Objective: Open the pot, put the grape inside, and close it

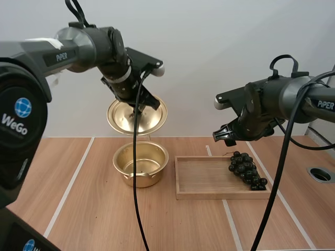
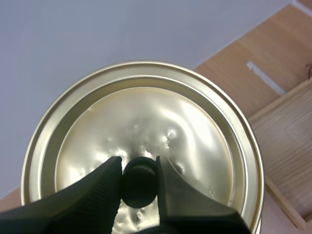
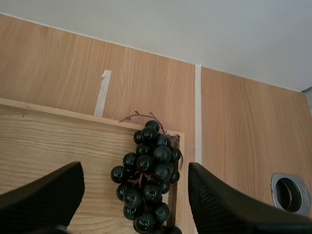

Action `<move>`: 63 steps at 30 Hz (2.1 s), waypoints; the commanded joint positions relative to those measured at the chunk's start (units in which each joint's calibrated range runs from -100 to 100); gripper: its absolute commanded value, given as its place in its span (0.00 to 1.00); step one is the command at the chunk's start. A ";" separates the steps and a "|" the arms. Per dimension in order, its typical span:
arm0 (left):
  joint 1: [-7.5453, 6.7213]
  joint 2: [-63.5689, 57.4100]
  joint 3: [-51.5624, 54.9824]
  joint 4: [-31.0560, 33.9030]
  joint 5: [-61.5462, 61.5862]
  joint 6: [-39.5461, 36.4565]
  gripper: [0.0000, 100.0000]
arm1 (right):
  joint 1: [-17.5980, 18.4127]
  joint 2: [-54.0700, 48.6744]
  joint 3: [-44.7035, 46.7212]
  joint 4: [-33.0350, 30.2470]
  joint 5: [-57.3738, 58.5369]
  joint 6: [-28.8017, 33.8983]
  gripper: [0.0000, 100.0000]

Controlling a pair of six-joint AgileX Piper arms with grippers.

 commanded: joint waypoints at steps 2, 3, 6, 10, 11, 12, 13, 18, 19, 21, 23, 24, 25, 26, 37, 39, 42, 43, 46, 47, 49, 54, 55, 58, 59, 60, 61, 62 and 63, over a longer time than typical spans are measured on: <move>-0.14 -5.05 -4.93 0.08 0.28 -0.63 0.00 | -0.02 2.02 -0.39 -1.86 1.03 -0.03 1.00; -0.14 -6.17 -6.10 0.08 0.66 -0.63 0.00 | -0.02 2.63 -0.39 -1.97 1.25 0.06 1.00; -0.14 -9.12 -9.20 0.08 1.95 -0.63 0.00 | -0.18 4.07 -0.39 -3.79 1.68 0.93 1.00; -0.14 -11.96 -13.00 0.08 4.04 -0.70 0.00 | -1.50 6.49 -0.39 -4.62 1.68 1.44 1.00; -0.14 -12.48 -13.75 0.08 4.46 -0.74 0.00 | -1.71 7.13 -0.39 -4.62 1.68 1.44 1.00; -0.14 -13.12 -14.53 0.08 4.46 -0.74 0.00 | -2.00 8.05 -0.39 -4.62 1.88 1.44 1.00; -0.14 -13.77 -15.24 0.08 4.46 -0.74 0.00 | -2.08 9.01 -0.39 -4.74 2.04 1.44 1.00; -0.14 -15.48 -18.44 0.08 5.18 -0.95 0.00 | -2.16 12.99 -0.39 -4.74 2.20 1.44 1.00; -0.14 -15.64 -19.09 0.08 5.93 -0.95 0.00 | -2.16 13.66 -0.39 -4.74 2.20 1.44 1.00; -0.14 -15.94 -19.76 -0.02 6.54 -0.95 0.00 | -2.16 14.86 -0.39 -4.74 1.83 1.44 1.00; -0.14 -16.09 -20.54 -0.02 7.03 -0.95 0.00 | -2.16 16.29 -0.39 -4.74 1.64 1.44 1.00; -0.14 -16.22 -20.88 -0.02 7.03 -0.95 0.00 | -2.16 16.92 -0.39 -4.74 1.41 1.44 1.00; -0.14 -16.22 -21.04 -0.02 7.03 -0.95 0.00 | -2.16 17.85 -0.39 -4.74 1.41 1.44 1.00; -0.14 -16.22 -21.18 -0.02 7.03 -0.95 0.00 | -2.16 18.61 -0.39 -4.74 1.08 1.44 1.00; -0.14 -16.94 -21.32 -0.02 7.03 -0.95 0.00 | -2.24 24.48 -0.39 -5.38 -0.22 1.44 1.00; -0.14 -17.11 -21.32 -0.02 7.03 -0.95 0.00 | -2.33 25.44 -0.39 -5.68 -0.44 1.44 1.00; -0.14 -17.44 -21.56 -0.02 7.11 -0.95 0.00 | -2.33 26.51 -0.39 -6.01 -0.81 1.44 1.00; -0.14 -17.54 -21.63 -0.02 7.11 -0.95 0.00 | -2.33 26.85 -0.39 -6.14 -0.80 1.44 1.00; -0.14 -17.60 -21.63 -0.02 7.11 -0.95 0.00 | -2.33 26.83 -0.39 -6.51 -0.80 1.44 1.00; -0.14 -17.60 -21.63 -0.02 7.11 -0.95 0.00 | -2.33 26.83 -0.39 -6.65 -0.64 1.44 1.00; -0.14 -17.60 -21.63 -0.02 7.11 -0.95 0.00 | -2.33 26.83 -0.39 -6.74 -0.47 1.44 1.00; -0.14 -17.60 -21.63 -0.02 7.11 -0.95 0.00 | -2.33 26.83 -0.39 -6.87 -1.61 1.44 0.03; -0.14 -17.60 -21.63 -0.02 7.11 -0.95 0.00 | -2.33 26.83 -0.39 -6.87 -2.18 1.44 0.00; -0.14 -17.64 -21.63 -0.02 6.64 -0.95 0.00 | -2.33 26.83 -0.39 -6.87 -2.61 1.44 0.00; -0.14 -17.64 -21.63 -0.02 6.64 -0.95 0.00 | -2.33 26.83 -0.39 -6.99 -2.61 1.44 0.00; -0.14 -17.64 -21.63 -0.02 6.64 -0.95 0.00 | -2.33 26.83 -0.39 -7.12 -2.61 1.44 0.00; -0.14 -17.64 -21.63 -0.02 6.64 -0.95 0.00 | -2.33 26.83 -0.39 -7.12 -2.61 1.44 0.00; -0.14 -17.64 -21.63 -0.02 6.64 -0.95 0.00 | -2.33 26.83 -0.39 -7.12 -2.61 1.44 0.00; -0.14 -17.64 -21.63 -0.02 6.64 -0.95 0.00 | -2.33 26.49 -0.39 -7.11 -2.61 1.44 0.00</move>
